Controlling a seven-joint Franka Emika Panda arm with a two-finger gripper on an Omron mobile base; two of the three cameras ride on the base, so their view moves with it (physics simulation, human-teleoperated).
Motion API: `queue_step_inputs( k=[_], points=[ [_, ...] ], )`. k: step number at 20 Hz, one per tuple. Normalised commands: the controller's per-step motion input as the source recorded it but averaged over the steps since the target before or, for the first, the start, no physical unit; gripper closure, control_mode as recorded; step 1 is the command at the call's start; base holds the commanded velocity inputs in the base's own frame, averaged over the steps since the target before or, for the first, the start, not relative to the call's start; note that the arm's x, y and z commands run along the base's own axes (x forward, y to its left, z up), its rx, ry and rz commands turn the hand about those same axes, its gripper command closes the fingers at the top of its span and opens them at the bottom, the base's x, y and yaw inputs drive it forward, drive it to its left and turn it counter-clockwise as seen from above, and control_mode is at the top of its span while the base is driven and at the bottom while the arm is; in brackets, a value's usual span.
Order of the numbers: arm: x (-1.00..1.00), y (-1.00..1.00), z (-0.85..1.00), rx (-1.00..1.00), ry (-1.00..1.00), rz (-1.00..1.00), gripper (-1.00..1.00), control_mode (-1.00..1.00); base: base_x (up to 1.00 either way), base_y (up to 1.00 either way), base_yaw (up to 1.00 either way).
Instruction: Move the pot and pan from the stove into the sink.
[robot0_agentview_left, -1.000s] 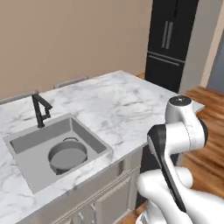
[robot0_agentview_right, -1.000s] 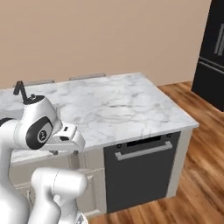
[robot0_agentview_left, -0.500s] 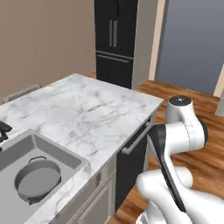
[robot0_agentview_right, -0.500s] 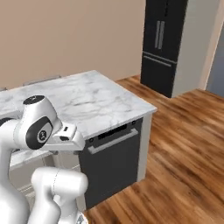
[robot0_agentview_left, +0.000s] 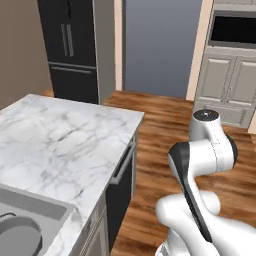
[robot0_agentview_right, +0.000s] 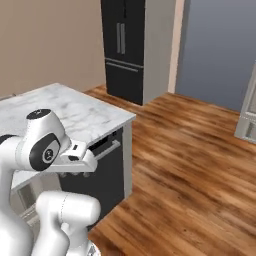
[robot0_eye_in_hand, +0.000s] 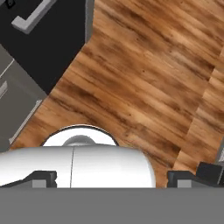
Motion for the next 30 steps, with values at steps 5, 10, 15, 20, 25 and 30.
queue_step_inputs(
  k=[5, 10, 15, 20, 25, 30],
  points=[
    [0.00, 0.00, 0.00, 0.00, 0.00, 0.00, -1.00, 1.00, 0.02, -0.05, -0.49],
    [0.00, 0.00, 0.00, 0.00, 0.00, 0.00, -1.00, 1.00, 0.01, -0.05, -0.49],
    [0.00, 0.00, 0.00, 0.00, 0.00, 0.00, -1.00, 1.00, 0.01, -0.05, -0.50],
    [0.00, 0.00, 0.00, 0.00, 0.00, 0.00, -1.00, 1.00, 0.01, -0.02, -0.50],
    [0.00, 0.00, 0.00, 0.00, 0.00, 0.00, -1.00, 1.00, 0.01, -0.02, -0.50],
    [0.00, 0.00, 0.00, 0.00, 0.00, 0.00, -1.00, 1.00, 0.01, 0.00, -0.49]
  ],
)
